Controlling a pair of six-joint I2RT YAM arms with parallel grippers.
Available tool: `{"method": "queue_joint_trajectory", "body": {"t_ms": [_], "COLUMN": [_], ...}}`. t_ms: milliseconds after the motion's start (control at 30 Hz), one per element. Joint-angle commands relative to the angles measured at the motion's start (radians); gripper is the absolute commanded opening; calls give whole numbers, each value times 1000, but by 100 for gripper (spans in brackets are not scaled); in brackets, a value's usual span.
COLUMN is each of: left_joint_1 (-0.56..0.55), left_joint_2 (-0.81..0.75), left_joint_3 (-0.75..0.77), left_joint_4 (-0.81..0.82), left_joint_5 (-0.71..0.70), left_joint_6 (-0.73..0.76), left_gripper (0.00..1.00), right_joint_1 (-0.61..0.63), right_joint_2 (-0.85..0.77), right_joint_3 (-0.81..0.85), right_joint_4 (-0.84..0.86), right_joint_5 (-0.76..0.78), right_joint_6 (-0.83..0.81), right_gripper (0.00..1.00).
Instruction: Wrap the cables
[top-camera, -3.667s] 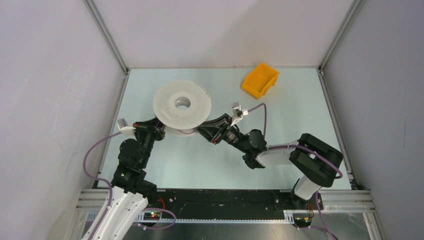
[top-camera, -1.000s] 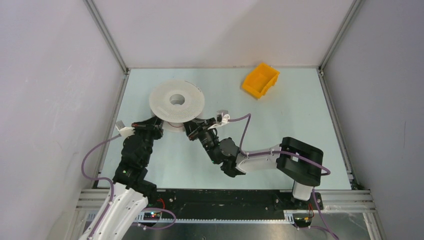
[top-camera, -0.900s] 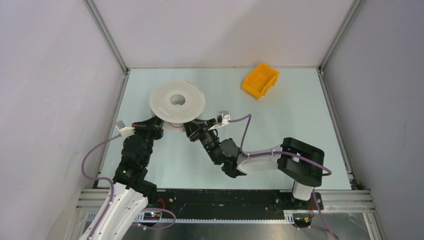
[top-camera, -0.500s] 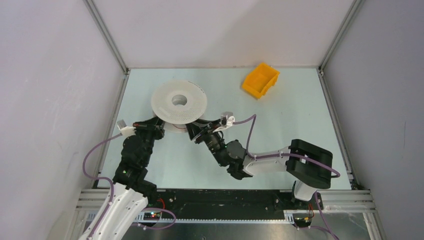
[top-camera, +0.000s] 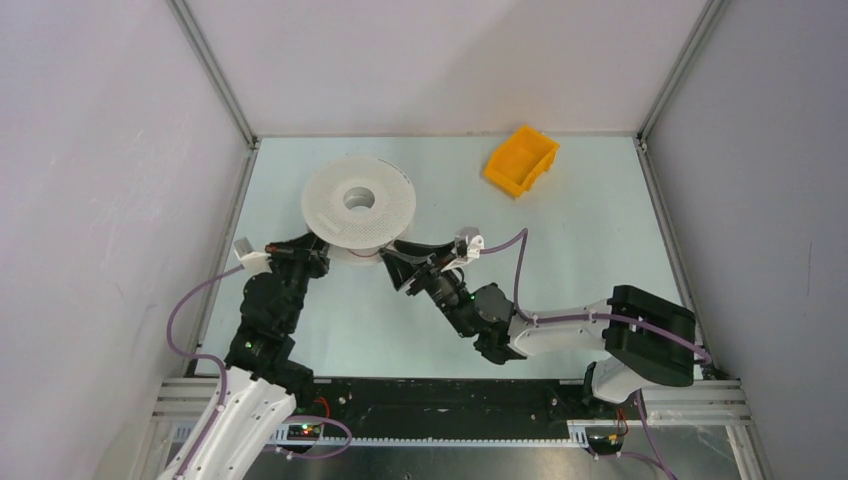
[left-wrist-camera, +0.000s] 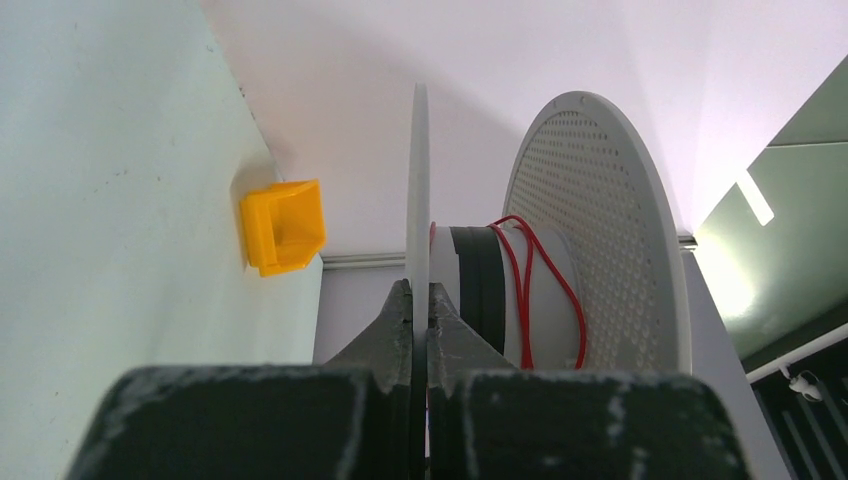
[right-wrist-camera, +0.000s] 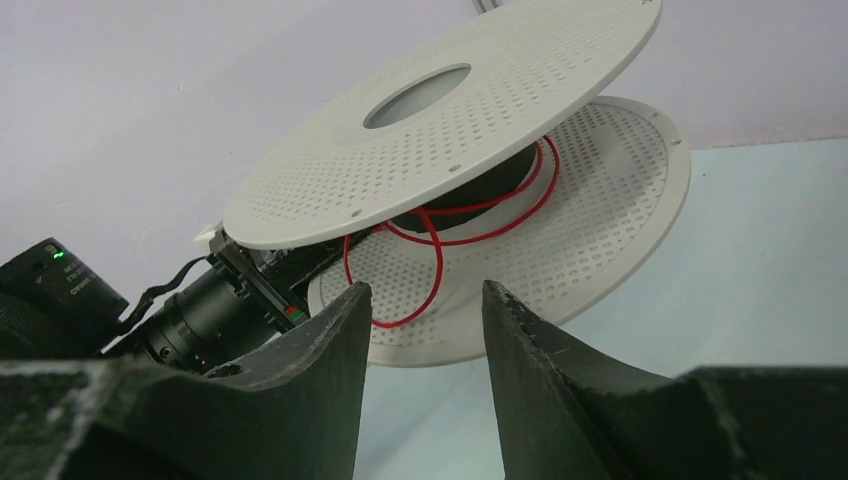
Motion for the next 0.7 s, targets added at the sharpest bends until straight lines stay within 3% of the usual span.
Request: {"method": "queue_joint_trajectory", "body": {"t_ms": [0,300,433,667], "left_joint_1": [-7,-7,-7,-7], "left_joint_2": [-25,6,54,218], "left_joint_3": [15,29,47,55], "left_joint_4": [157,158,165,292], "left_joint_5": [17,25,50,124], "left_joint_6": [-47,3,50,129], "left_gripper": [0,0,0,0], "right_joint_1": [2,1,5,22], "right_joint_2": [-78,-234,-374,-622], "right_joint_3": [-34,-141,-237,-386], "right_joint_4": [-43,-173,-312,-515], "right_joint_5": [-52,-168,-264,-208], "right_joint_6": [-51,10,68,61], "right_gripper": [50,49,48,47]}}
